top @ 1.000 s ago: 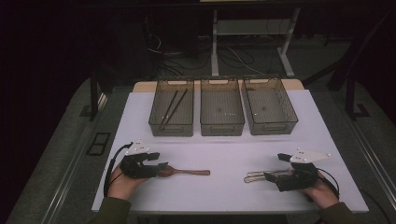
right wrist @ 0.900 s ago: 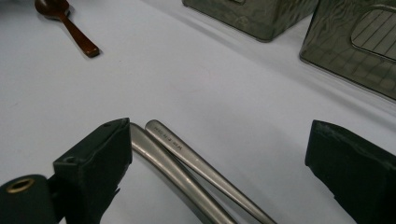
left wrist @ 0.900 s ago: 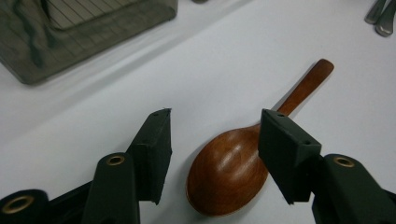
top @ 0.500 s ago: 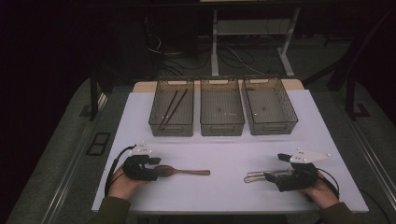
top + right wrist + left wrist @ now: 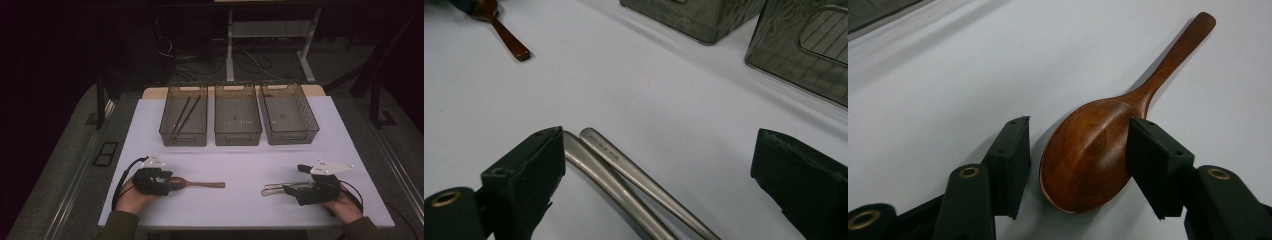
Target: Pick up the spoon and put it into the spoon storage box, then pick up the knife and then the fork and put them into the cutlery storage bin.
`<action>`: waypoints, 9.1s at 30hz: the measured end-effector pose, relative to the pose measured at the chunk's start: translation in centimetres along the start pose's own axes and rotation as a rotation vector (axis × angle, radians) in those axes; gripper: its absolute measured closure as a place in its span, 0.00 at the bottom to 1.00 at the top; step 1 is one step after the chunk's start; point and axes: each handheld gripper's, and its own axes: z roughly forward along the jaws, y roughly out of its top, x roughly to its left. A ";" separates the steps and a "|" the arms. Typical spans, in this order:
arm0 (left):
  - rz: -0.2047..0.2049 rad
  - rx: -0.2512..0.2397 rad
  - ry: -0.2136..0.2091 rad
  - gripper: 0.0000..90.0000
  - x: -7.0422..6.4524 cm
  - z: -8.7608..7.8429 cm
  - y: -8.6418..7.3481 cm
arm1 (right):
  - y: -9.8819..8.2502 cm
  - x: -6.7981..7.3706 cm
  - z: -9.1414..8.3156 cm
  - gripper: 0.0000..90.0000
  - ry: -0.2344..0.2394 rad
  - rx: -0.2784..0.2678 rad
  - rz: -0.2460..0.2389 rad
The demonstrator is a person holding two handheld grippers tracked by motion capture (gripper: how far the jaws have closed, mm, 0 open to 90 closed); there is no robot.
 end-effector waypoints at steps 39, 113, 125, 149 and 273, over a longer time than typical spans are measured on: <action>0.140 0.066 -0.067 0.79 -1.2 -0.3 0.1 | 0.0 0.1 0.0 0.07 -0.001 0.001 0.000; 0.008 -0.177 0.001 0.87 -1.7 0.2 6.2 | 0.3 0.3 0.7 0.07 0.019 -0.015 0.025; 0.017 -0.199 0.011 0.87 -1.6 1.2 8.8 | 0.2 0.3 0.7 0.07 0.016 -0.017 0.031; 0.017 -0.233 0.066 0.87 -0.7 2.1 14.7 | 0.2 0.2 0.5 0.07 0.015 -0.022 0.028; 0.100 -0.343 -0.036 0.14 -3.9 2.8 9.0 | 0.3 -0.3 0.0 0.07 0.005 -0.046 0.050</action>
